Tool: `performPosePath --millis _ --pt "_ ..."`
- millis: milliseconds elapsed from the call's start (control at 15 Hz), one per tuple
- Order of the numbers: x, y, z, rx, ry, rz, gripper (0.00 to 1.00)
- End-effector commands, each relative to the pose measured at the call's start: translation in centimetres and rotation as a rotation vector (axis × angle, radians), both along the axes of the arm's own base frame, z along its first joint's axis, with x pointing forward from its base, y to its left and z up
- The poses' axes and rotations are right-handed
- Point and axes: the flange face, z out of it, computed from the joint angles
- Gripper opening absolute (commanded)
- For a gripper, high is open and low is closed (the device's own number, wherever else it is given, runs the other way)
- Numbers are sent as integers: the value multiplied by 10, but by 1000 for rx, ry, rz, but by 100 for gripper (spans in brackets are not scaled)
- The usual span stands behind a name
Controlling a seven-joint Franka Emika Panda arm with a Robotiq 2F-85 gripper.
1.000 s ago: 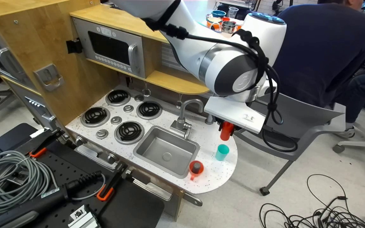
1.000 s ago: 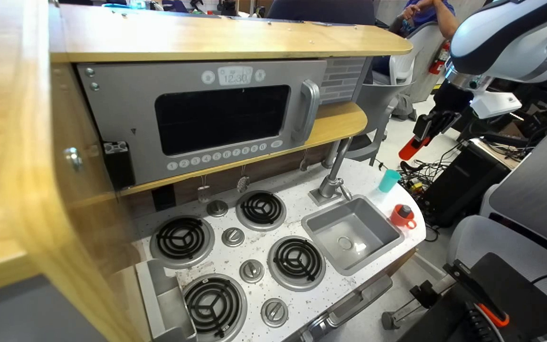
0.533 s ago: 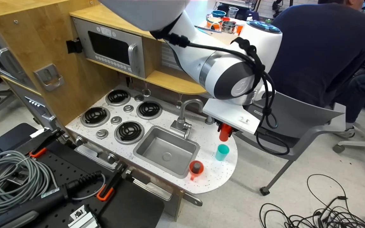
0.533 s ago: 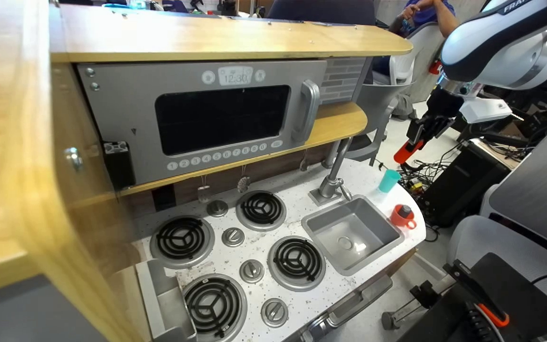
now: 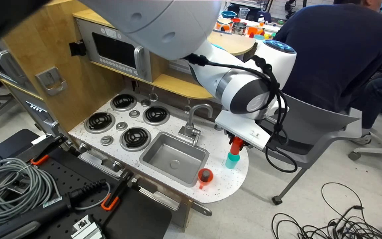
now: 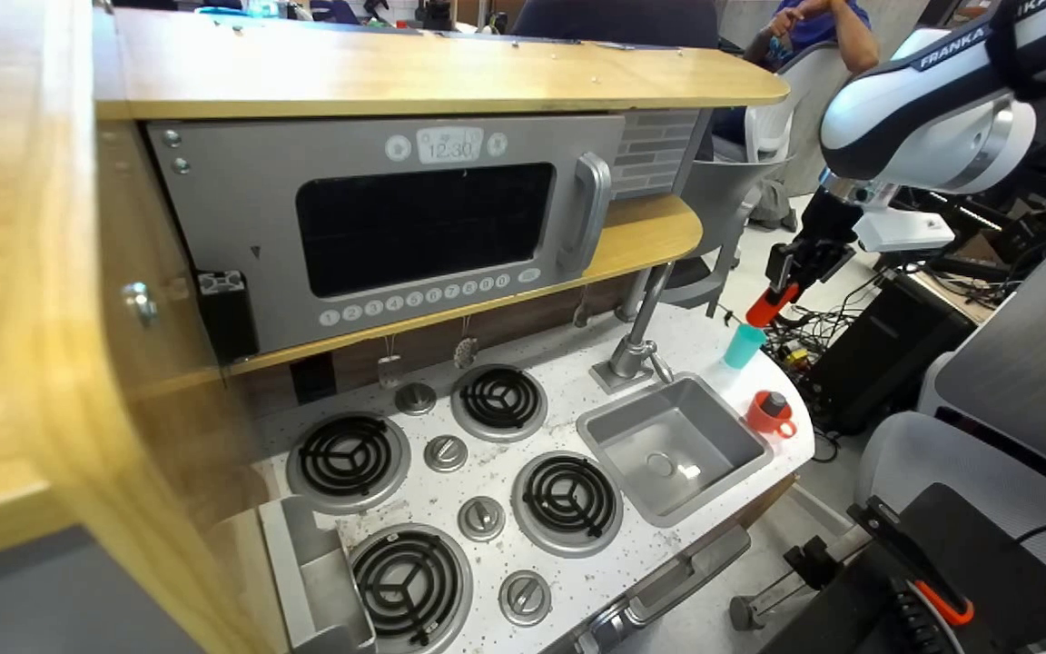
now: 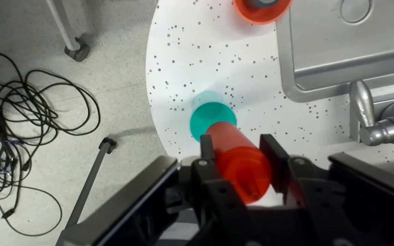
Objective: Place the sauce bottle inside the light blue cup
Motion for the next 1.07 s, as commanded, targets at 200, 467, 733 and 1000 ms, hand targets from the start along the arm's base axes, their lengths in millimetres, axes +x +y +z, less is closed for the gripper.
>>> performPosePath --millis 200,467,733,1000 --pt "8 -17 -21 47 72 -88 13" --pt "14 -19 -24 57 77 -82 13" --pt "17 -19 -26 72 100 -78 13" --pt "15 -21 -26 74 129 -63 77"
